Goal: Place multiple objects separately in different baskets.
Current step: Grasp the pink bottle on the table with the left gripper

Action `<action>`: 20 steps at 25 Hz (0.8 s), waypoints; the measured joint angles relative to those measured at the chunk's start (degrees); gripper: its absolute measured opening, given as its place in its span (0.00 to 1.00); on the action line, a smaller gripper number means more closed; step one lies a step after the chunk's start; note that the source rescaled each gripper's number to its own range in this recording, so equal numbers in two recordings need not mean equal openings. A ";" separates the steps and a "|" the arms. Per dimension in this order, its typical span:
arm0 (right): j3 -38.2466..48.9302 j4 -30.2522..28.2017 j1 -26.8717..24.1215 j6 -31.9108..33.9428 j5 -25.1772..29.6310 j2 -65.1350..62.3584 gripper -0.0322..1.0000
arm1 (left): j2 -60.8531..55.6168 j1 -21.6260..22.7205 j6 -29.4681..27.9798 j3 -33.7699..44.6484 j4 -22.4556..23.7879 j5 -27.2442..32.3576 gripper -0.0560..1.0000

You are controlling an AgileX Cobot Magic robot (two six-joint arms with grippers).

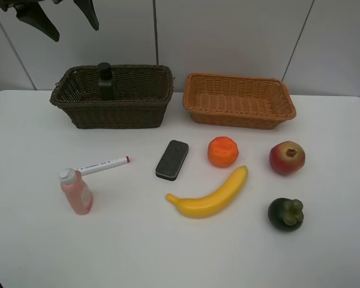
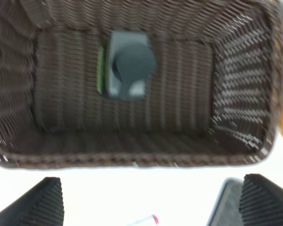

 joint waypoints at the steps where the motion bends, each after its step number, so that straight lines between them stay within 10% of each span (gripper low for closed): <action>1: 0.00 0.00 0.00 0.00 0.00 0.00 1.00 | -2.45 0.00 0.13 2.66 -0.36 0.00 0.91; 11: 0.00 0.00 0.00 0.00 0.00 0.00 1.00 | -26.38 -0.36 1.27 38.80 -1.06 -0.15 0.91; 20: 0.00 0.00 0.00 0.00 0.00 0.00 1.00 | -32.87 -9.74 0.34 56.05 1.00 -0.06 0.91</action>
